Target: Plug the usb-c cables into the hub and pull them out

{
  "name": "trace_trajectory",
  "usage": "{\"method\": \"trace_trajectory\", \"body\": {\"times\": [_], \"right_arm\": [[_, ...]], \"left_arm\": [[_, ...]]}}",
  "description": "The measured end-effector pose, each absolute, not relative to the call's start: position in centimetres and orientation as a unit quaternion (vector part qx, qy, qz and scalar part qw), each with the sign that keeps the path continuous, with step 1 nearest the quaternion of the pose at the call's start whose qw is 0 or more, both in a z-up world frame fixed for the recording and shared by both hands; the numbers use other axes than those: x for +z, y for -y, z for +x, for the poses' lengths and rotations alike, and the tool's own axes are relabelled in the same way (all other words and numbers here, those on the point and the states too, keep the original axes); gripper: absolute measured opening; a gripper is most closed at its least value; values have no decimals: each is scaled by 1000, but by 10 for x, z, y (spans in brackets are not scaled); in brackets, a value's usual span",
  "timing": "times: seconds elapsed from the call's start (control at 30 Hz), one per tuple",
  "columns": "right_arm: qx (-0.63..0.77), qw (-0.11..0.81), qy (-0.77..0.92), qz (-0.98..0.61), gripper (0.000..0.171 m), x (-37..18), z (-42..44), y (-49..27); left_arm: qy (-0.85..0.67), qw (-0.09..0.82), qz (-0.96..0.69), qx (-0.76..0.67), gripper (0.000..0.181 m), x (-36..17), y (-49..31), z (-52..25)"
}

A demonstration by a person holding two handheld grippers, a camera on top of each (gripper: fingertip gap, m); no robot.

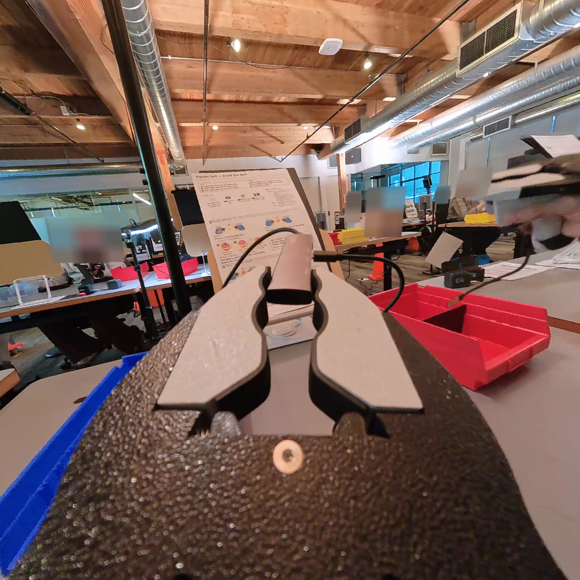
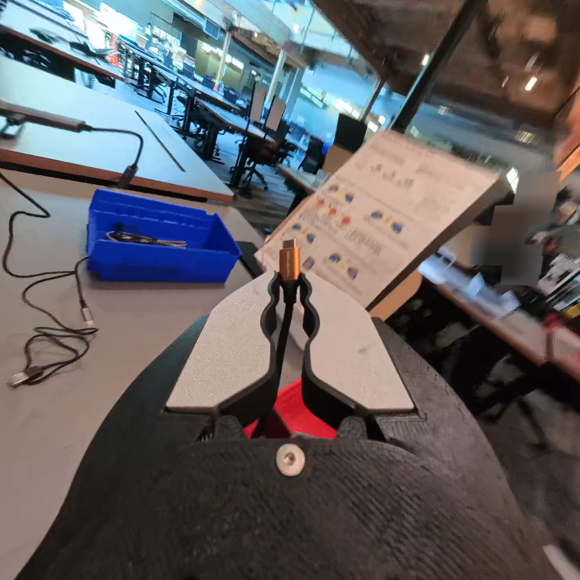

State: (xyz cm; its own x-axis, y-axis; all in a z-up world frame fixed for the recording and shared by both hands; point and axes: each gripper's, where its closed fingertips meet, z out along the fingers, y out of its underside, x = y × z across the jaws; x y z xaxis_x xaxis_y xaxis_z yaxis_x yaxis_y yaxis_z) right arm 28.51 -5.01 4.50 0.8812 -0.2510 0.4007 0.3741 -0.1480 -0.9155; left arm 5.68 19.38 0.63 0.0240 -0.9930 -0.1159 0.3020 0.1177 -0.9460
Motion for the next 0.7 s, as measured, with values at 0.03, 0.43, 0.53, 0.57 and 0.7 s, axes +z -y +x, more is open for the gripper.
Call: {"method": "trace_trajectory", "body": {"times": [0.03, 0.43, 0.53, 0.57, 0.7], "right_arm": [[-212, 645, 24, -733, 12, 28, 295, 51], [-101, 574, -24, -812, 12, -97, 315, 56], [-59, 605, -11, -794, 12, -78, 294, 55], [-60, 618, -4, -784, 12, -69, 291, 57], [-114, 678, -18, -726, 12, -21, 297, 79]], "left_arm": [[-446, 601, -388, -538, 24, 6, -193, 57], [-459, 587, -390, -542, 24, -2, -187, 64], [-462, 585, -389, -541, 24, -3, -185, 64], [-462, 585, -389, -542, 24, -3, -185, 64], [-460, 583, -388, -546, 23, -2, -186, 63]]}}
